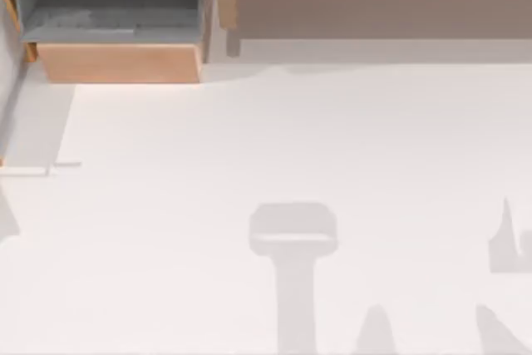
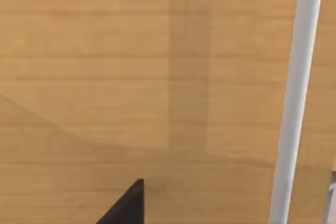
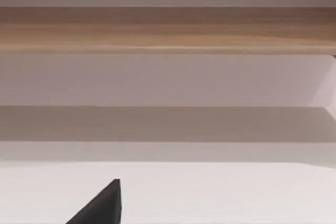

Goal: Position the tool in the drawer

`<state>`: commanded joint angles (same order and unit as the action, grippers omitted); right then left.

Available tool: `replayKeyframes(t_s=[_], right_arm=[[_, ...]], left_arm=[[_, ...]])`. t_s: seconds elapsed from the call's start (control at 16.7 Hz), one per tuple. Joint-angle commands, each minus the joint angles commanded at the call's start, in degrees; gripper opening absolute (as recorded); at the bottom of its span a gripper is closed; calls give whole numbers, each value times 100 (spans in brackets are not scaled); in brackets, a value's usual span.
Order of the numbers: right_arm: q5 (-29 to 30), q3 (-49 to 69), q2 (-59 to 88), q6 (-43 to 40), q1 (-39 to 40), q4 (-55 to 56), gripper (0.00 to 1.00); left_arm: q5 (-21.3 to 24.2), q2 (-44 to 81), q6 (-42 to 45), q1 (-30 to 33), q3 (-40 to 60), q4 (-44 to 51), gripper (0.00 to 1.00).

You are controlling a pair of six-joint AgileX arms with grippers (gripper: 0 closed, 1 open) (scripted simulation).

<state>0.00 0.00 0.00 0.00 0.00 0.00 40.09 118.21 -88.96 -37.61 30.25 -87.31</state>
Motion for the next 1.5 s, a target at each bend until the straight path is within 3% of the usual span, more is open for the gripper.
replayKeyframes(t_s=[0.54, 1.14, 1.5], right_arm=[[0, 0, 0, 0, 0, 0, 100], [0, 0, 0, 0, 0, 0, 100], [0, 0, 0, 0, 0, 0, 100]], left_arm=[[0, 0, 0, 0, 0, 0, 2], [-6, 21, 21, 1, 11, 30, 0], [-468, 355, 13, 461, 868, 534, 0]])
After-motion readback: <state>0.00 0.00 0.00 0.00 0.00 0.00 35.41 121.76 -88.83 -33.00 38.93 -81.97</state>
